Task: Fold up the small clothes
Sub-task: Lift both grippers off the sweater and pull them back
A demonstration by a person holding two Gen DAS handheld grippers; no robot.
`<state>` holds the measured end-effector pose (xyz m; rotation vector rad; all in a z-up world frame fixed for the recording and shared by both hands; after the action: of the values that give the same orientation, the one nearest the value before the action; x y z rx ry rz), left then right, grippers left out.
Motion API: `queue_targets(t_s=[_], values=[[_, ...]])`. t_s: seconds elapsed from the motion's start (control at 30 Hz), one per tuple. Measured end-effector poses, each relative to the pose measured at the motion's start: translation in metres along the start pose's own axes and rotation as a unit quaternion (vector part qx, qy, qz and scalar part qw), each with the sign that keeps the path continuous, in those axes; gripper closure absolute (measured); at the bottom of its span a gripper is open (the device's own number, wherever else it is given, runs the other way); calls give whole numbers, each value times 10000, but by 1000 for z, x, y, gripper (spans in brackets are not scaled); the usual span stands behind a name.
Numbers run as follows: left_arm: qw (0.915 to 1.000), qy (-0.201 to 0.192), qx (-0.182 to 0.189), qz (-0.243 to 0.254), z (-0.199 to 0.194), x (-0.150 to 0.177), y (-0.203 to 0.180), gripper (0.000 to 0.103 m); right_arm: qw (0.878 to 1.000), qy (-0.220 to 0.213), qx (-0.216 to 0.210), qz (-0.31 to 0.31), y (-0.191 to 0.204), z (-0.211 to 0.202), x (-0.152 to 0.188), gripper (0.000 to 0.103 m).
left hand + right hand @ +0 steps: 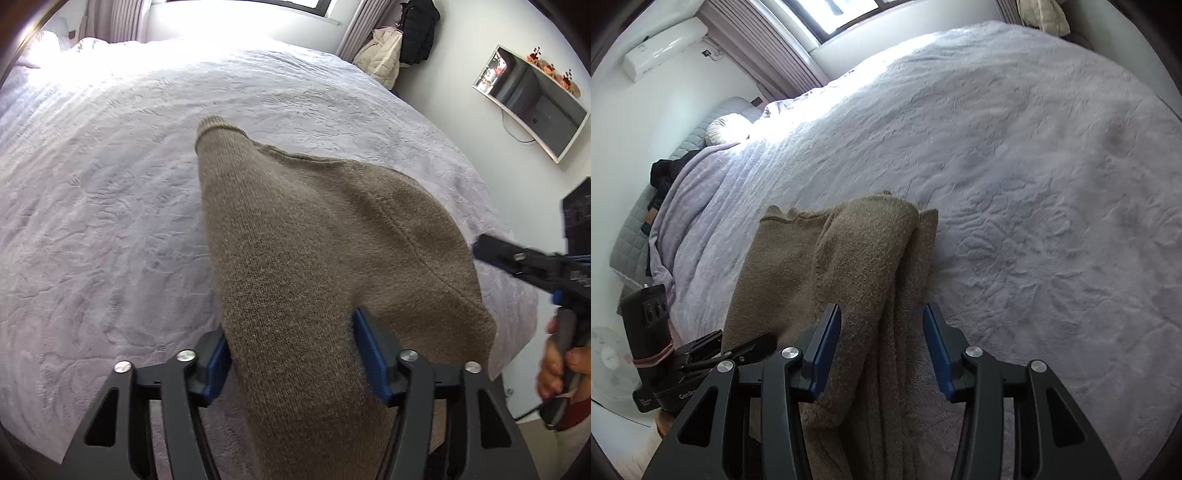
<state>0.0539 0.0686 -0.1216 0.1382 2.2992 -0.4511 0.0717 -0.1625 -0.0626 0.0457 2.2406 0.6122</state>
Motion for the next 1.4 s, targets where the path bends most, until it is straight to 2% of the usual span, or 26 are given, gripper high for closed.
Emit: queue_targets(t_s=[0.13,0.27,0.33,0.37,0.4,0.5,0.6,0.8,0.87,0.9,1.03,1.1,1.2,1.33,1.4], values=[[9972,-325,-532,413,-14,-4,4,29,9988,-234,-426,-67,23,-19,-3,58],[9952,-426,-756,446,-25,-5,12,29,9970,-53,-692,-347,51,-14,15,58],[9945,-466,-845,405,-27,-3,16,26,9964,55,-600,-596,59,-5,26,58],[9942,-479,-888,374,-28,-1,18,12,9966,110,-484,-663,58,0,32,58],[9939,-501,-922,337,-28,3,20,7,9970,169,-349,-673,54,6,37,58],[9932,-523,-984,339,-24,21,27,6,9987,173,-144,-457,34,16,48,61],[9928,-664,-980,162,-24,31,34,1,9993,0,-321,-169,17,11,55,64],[9939,-642,-896,60,-33,38,37,1,9995,-140,-129,-251,3,-9,66,64],[9928,-623,-1017,116,-39,40,36,1,9999,-79,70,-130,-7,-14,72,52],[9924,-620,-1059,125,-42,41,36,1,10000,-30,37,-14,-11,-16,77,49],[9909,-642,-1182,61,-54,44,32,1,9979,28,-138,631,-27,-28,89,48],[9894,-673,-1288,1,-60,45,31,1,9973,20,-79,730,-29,-34,88,43],[9889,-700,-1310,-105,-68,45,29,1,9983,-28,96,574,-20,-44,81,36],[9871,-756,-1405,-97,-74,41,21,1,9993,-186,251,181,4,-55,62,22],[9869,-705,-1448,-28,-74,40,16,1,9991,-226,359,-34,17,-57,57,21]])
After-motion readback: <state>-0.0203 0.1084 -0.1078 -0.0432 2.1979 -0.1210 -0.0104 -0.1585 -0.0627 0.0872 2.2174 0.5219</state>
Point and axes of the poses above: each gripper's, at about its wrist camera, not at the fingertips, and z roughly the way its jaws point, y to its left, x to its underside, the point moved 6 cm from there along z, roughly the way its jaws point, and after that the axes turned 14 degrees about -y, right-handed, at the moved point
